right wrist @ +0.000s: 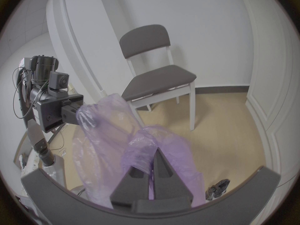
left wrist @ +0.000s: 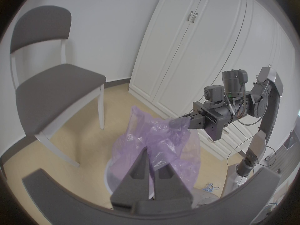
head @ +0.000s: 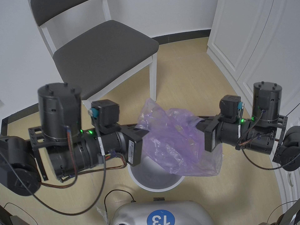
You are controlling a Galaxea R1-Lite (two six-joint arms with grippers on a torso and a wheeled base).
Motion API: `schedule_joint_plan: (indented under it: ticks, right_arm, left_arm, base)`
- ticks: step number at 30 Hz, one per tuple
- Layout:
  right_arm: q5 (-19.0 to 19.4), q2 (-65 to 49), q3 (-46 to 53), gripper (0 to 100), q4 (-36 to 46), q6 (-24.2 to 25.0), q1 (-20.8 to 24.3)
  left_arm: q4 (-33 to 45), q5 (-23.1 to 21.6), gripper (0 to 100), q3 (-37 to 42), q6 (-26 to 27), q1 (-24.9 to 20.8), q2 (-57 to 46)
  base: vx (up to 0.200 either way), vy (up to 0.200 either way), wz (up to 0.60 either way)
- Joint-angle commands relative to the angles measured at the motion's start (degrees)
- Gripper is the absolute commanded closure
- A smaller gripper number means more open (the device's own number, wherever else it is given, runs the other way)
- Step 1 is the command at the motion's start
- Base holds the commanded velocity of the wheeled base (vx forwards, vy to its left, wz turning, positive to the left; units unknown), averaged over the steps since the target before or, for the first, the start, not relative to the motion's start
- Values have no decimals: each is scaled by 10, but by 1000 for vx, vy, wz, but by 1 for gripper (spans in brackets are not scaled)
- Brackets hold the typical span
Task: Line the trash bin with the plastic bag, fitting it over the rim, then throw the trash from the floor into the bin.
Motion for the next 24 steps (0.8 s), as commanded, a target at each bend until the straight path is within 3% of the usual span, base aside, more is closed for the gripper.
schedule_joint_plan:
  ticks: [1, 10, 13, 18, 21, 24]
  right_arm:
    - [14, 19, 22, 100, -5, 9, -5]
    - [18, 17, 39, 100, -6, 32, -6]
    - [20, 22, 47, 100, -14, 40, -14]
    - [23, 40, 58, 100, -41, 49, -35]
    - [24, 70, 67, 100, -71, 49, -61]
    - [45, 91, 78, 100, -103, 49, -84]
  left_arm:
    - [-7, 0, 100, 8, -4, -2, 39]
    - [-8, -2, 100, 33, -17, 2, 26]
    - [-17, -2, 100, 37, -49, 3, 46]
    - [-70, -4, 100, 35, -69, 6, 90]
    - [-137, -16, 100, 36, -67, 32, 136]
    - [-181, -36, 100, 37, -68, 45, 168]
  base:
    - [0, 0, 0]
    - [0, 0, 0]
    - [0, 0, 0]
    - [0, 0, 0]
    - [0, 0, 0]
    - [0, 0, 0]
